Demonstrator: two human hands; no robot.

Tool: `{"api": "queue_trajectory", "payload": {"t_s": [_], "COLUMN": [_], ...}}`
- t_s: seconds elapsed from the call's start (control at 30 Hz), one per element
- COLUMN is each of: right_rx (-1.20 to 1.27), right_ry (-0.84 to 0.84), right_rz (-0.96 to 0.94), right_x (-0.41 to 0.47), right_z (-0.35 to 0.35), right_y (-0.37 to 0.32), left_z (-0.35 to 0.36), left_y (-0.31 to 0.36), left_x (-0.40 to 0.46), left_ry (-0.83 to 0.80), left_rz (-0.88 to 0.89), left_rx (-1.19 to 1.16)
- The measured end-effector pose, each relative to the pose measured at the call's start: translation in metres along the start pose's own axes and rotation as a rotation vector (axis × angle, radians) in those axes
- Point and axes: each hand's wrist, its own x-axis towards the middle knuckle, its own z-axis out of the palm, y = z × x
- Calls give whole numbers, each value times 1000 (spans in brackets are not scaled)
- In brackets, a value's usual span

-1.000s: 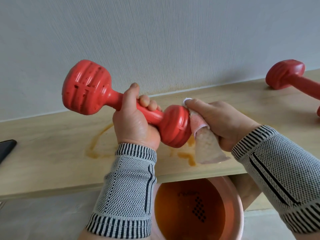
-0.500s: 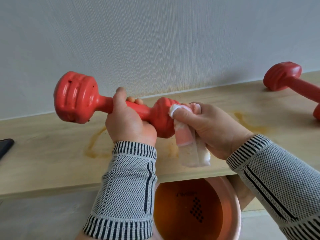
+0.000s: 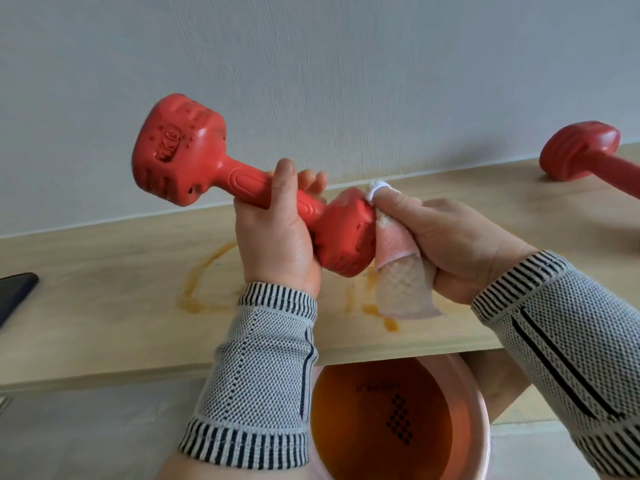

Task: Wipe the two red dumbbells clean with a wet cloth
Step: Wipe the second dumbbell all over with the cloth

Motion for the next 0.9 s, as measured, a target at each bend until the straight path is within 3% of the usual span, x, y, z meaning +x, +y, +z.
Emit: {"api": "queue_trajectory", "payload": {"t_s": [0.17, 0.33, 0.47, 0.63, 0.77, 0.9], "right_rx": [-193, -390, -305, -176, -242, -51], "right_ry": [74, 132, 50, 135, -22, -101], "right_rz": [-151, -278, -259, -253, -291, -200], "right_x": [2, 3, 2, 5, 3, -1], "right_z": [7, 11, 4, 6, 7, 1], "right_y": [10, 21, 17, 13, 16, 10], "left_z": [0, -4, -5, 3, 1, 1], "left_y": [-4, -3, 1, -3, -6, -6], "left_x": [3, 5, 6, 0, 3, 2], "left_ry": [147, 273, 309, 322, 299, 292], "left_rz": [50, -40, -175, -158, -152, -132], "left_rx": [61, 17, -89, -79, -52, -71]}}
